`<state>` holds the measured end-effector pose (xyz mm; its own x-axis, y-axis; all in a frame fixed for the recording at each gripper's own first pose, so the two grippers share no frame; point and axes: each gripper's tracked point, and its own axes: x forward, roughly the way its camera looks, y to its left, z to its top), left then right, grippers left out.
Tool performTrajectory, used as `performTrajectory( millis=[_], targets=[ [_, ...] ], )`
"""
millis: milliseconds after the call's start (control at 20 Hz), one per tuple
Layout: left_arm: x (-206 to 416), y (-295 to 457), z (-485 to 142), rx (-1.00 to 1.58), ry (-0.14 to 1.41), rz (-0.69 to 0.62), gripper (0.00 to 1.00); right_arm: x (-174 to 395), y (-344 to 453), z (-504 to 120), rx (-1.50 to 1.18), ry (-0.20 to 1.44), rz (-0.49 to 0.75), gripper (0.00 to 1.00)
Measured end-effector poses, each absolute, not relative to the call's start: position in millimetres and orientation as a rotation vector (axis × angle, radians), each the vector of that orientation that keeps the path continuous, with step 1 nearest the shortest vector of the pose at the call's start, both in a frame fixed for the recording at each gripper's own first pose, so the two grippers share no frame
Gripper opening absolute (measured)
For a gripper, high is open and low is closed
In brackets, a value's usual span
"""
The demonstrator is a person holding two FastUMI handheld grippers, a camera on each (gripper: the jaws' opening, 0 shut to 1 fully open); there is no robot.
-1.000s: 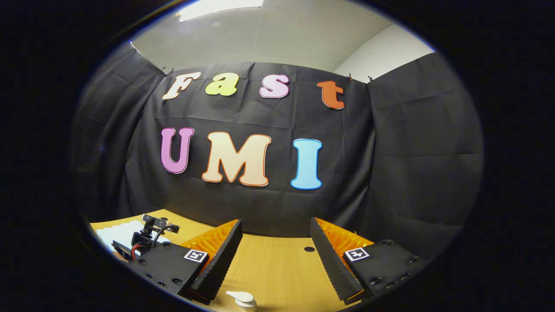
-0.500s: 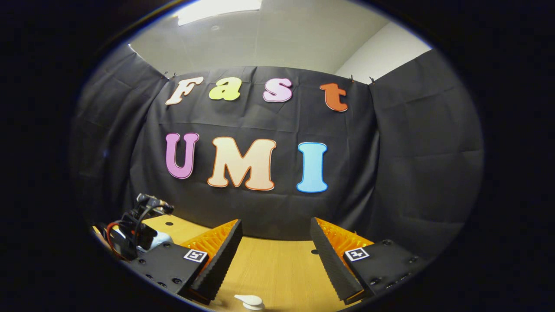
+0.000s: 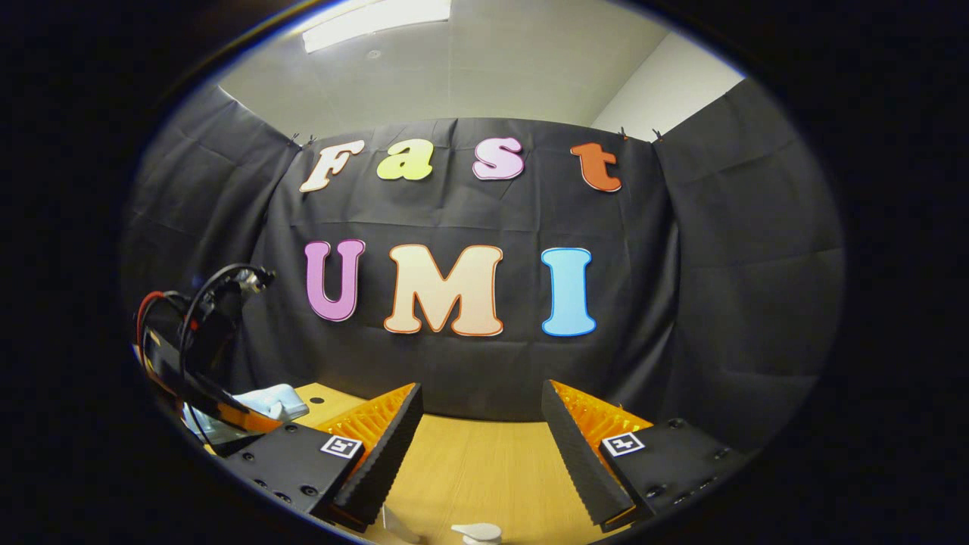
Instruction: First open the suitcase, pack the skin care products into it, and then close the suitcase.
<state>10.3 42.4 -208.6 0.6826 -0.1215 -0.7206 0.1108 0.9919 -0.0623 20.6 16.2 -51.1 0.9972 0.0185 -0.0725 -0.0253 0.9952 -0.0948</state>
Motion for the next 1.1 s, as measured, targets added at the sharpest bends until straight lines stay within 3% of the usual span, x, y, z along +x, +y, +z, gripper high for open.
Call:
performTrajectory(
  millis=[400, 700, 1100],
  targets=[
    [31, 139, -162, 0.059, 0.725, -0.063, 0.00, 27, 58, -61, -0.062, 0.072, 0.027, 1.00],
    [38, 193, -158, 0.104, 0.706, -0.033, 0.00, 35, 93, -62, -0.076, 0.057, 0.028, 0.99],
    [50, 311, -164, 0.092, 0.695, 0.113, 0.00, 44, 121, -60, -0.094, 0.041, -0.016, 0.99]
  ],
)
